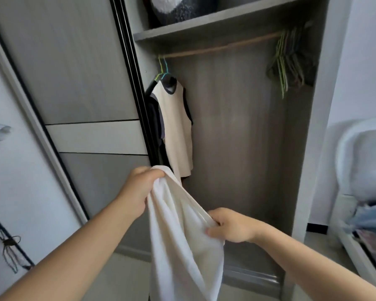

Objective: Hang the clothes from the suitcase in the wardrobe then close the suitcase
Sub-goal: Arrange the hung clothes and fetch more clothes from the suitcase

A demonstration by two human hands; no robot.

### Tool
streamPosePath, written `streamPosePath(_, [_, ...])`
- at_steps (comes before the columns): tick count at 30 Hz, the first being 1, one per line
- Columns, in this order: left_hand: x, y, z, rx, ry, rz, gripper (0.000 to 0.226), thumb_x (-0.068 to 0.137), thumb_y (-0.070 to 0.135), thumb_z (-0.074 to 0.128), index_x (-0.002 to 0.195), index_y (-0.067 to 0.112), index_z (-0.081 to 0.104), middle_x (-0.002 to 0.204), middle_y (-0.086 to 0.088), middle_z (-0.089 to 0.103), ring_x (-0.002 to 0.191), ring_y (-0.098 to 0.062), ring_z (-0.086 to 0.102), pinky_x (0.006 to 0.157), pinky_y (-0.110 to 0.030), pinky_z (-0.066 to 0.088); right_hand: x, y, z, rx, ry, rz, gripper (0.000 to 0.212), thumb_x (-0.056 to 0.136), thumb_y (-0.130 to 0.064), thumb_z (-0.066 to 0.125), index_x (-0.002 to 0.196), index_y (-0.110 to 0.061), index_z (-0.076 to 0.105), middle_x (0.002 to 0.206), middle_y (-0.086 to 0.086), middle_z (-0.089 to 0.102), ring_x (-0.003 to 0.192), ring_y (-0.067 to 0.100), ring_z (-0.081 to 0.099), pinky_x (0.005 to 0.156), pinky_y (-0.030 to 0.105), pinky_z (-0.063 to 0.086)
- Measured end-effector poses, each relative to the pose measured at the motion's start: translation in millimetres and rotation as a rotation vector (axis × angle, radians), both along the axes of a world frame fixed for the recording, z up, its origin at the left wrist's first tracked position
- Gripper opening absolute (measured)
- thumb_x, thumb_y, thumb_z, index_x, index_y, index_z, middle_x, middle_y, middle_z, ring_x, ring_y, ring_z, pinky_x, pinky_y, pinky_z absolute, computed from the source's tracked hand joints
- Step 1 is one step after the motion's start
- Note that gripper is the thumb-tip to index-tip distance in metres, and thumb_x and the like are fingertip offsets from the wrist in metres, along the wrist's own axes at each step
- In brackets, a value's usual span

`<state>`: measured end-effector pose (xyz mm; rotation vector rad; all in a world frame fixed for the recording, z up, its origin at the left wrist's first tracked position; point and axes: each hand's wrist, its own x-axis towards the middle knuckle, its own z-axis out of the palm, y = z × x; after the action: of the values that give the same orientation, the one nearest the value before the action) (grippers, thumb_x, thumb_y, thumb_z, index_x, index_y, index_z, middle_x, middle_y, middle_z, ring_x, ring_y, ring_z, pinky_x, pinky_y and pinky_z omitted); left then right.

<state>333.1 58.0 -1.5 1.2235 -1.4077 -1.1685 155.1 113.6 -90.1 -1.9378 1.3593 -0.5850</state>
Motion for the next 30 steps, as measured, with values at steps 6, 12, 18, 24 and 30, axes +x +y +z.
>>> streamPosePath(6, [-18,-44,-9,0.07,-0.247,-0.101,0.031,0.078,0.003,0.061,0.059,0.015,0.04,0.06,-0.005,0.034,0.057,-0.015,0.031,0.052,-0.022,0.017,-90,-22,23,-0.166,0.454,-0.111,0.03,0.092,-0.023,0.049,0.064,-0.015,0.045,0.065,-0.005,0.042,0.057,0.006,0.038,0.054,0.016,0.03])
streamPosePath(12, [-86,-91,25,-0.037,-0.509,-0.369,0.013,0.09,0.001,0.052,0.079,0.009,0.054,0.046,-0.003,0.043,0.028,-0.004,0.033,0.031,-0.013,0.025,-173,-51,91,-0.356,0.491,-0.162,0.048,0.092,-0.032,0.053,0.053,-0.019,0.027,0.055,-0.006,0.027,0.051,0.011,0.026,0.051,0.02,0.027])
streamPosePath(18, [-151,-140,43,0.061,-0.591,-0.514,0.025,0.092,0.0,0.044,0.071,0.009,0.055,0.07,-0.003,0.058,0.06,-0.011,0.068,0.056,-0.017,0.051,-236,-89,132,-0.461,0.745,-0.105,0.05,0.088,-0.035,0.057,0.052,-0.02,0.027,0.053,-0.004,0.029,0.049,0.013,0.032,0.05,0.019,0.028])
streamPosePath(24, [-197,-185,49,0.017,-0.672,-0.501,0.016,0.079,0.003,0.047,0.066,0.007,0.054,0.069,-0.008,0.063,0.05,-0.01,0.063,0.055,-0.016,0.051,-280,-130,147,-0.523,0.711,-0.117,0.033,0.092,-0.028,0.051,0.063,-0.015,0.049,0.057,-0.01,0.037,0.052,0.006,0.037,0.053,0.014,0.029])
streamPosePath(30, [-243,-244,72,-0.112,-0.472,-0.51,0.016,0.065,-0.01,0.047,0.061,0.005,0.044,0.056,-0.006,0.053,0.041,-0.006,0.056,0.064,-0.025,0.046,-311,-193,151,-0.441,0.771,-0.242,0.023,0.093,-0.02,0.047,0.099,-0.008,0.065,0.084,-0.002,0.06,0.078,0.014,0.053,0.072,0.019,0.039])
